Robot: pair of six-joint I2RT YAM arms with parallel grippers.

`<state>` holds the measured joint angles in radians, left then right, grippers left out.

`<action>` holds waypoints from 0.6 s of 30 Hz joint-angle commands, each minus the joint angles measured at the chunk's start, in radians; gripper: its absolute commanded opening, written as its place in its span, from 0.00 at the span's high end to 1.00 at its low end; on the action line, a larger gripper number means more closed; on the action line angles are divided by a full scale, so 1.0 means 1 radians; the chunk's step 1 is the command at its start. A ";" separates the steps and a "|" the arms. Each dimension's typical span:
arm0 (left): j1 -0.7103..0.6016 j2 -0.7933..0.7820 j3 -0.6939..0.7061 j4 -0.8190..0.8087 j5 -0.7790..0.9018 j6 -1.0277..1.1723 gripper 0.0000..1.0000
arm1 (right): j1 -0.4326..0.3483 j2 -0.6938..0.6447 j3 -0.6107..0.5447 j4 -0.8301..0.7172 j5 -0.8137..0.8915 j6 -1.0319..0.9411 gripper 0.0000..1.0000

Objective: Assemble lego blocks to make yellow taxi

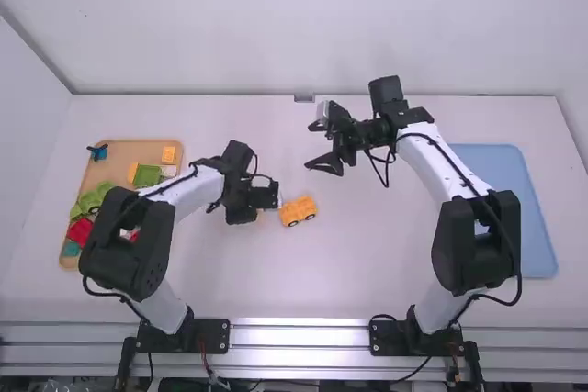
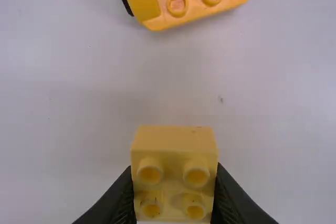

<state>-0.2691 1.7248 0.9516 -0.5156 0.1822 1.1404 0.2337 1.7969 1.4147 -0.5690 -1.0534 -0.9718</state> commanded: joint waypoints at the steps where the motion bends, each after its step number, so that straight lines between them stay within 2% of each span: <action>1: 0.000 -0.006 -0.039 0.024 0.009 0.046 0.87 | 0.000 0.006 0.005 -0.003 -0.023 -0.006 0.01; 2: 0.002 -0.006 -0.052 0.036 0.012 0.046 0.79 | 0.002 0.006 0.005 0.004 -0.023 -0.005 0.01; 5: 0.001 -0.006 -0.075 0.069 0.008 0.046 0.78 | 0.010 0.006 0.004 0.007 -0.023 -0.006 0.01; 7: 0.002 -0.006 -0.085 0.085 0.010 0.046 0.75 | 0.014 0.006 0.004 0.007 -0.022 -0.006 0.01; 11: 0.002 -0.006 -0.103 0.122 0.011 0.045 0.52 | 0.029 0.006 0.004 0.008 -0.002 -0.006 0.02; 13: 0.002 -0.006 -0.108 0.130 0.009 0.045 0.50 | 0.038 0.006 0.004 0.009 0.013 -0.006 0.01; 15: 0.009 -0.006 -0.108 0.131 0.008 0.046 0.33 | 0.044 0.006 0.004 0.010 0.018 -0.006 0.02; 17: 0.018 -0.006 -0.106 0.132 0.008 0.046 0.31 | 0.049 0.006 0.004 0.012 0.025 -0.005 0.01; 18: 0.021 -0.006 -0.102 0.131 0.008 0.046 0.26 | 0.051 0.006 0.004 0.013 0.029 -0.006 0.01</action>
<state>-0.2630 1.7245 0.8589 -0.3801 0.1806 1.1770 0.2813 1.7969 1.4143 -0.5571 -1.0271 -0.9756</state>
